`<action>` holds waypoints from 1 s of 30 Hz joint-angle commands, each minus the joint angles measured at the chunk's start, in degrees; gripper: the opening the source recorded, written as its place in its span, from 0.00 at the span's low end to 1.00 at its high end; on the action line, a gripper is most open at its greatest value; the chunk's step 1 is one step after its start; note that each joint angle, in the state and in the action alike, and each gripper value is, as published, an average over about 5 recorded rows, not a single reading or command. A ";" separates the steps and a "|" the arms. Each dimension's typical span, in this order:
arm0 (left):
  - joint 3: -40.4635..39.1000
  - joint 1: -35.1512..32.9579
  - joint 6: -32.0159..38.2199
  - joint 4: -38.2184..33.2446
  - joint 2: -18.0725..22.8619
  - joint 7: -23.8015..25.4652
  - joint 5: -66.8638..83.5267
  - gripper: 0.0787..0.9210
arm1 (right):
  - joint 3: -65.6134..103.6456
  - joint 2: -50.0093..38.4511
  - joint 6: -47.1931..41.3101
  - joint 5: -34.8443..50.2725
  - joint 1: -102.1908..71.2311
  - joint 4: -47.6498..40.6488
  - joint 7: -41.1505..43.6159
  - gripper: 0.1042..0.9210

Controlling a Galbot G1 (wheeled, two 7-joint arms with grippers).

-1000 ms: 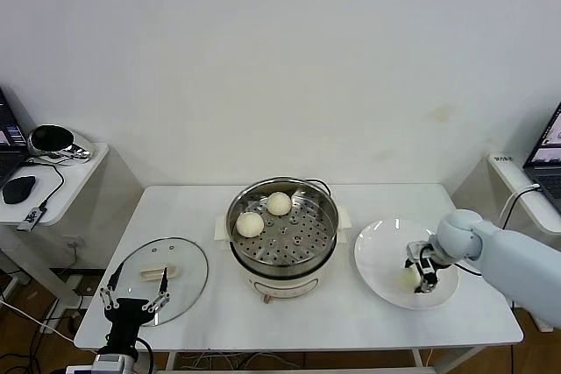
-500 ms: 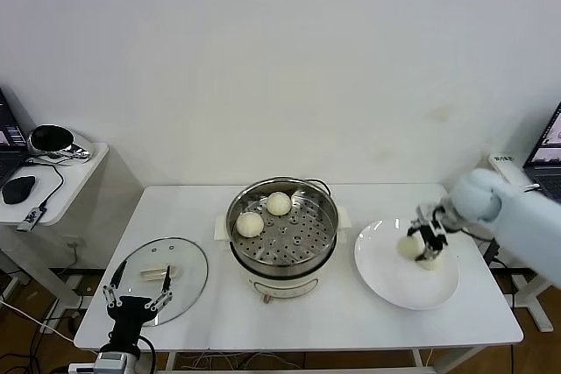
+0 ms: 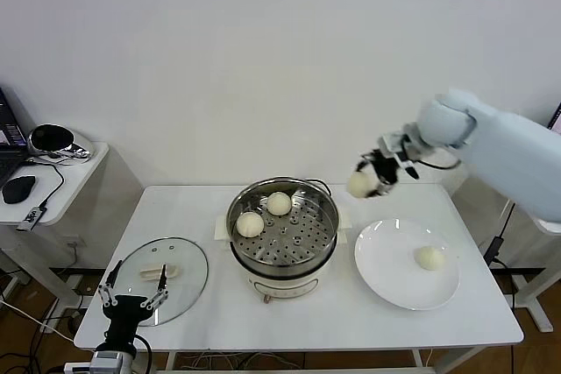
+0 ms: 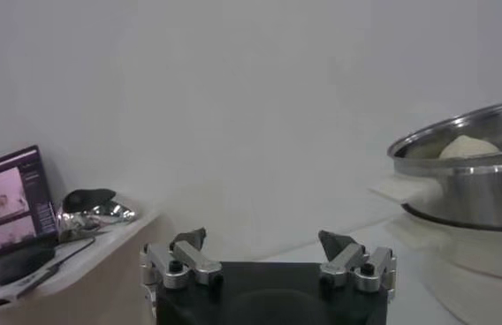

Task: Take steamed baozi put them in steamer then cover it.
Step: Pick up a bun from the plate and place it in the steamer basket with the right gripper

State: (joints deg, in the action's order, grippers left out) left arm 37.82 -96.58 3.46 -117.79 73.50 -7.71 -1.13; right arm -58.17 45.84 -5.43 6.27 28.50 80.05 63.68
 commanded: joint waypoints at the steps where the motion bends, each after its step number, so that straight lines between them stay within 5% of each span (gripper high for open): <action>1: 0.47 -0.04 0.07 -0.10 0.24 0.00 0.17 0.88 | -12.51 16.19 15.37 3.52 7.75 -0.35 -2.28 0.66; 13: 1.45 -0.38 0.26 -0.47 0.95 0.00 0.38 0.88 | -18.14 22.64 28.32 -7.53 3.77 -2.56 -3.22 0.68; 30: 2.09 -0.55 0.85 -0.11 1.29 -0.12 0.66 0.88 | -19.21 27.16 31.14 -11.29 -0.35 -4.26 -2.63 0.68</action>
State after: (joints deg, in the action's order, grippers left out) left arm 39.82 -97.07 4.19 -118.04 74.82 -7.79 -0.49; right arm -75.81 69.71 22.29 -1.87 29.59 76.69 60.82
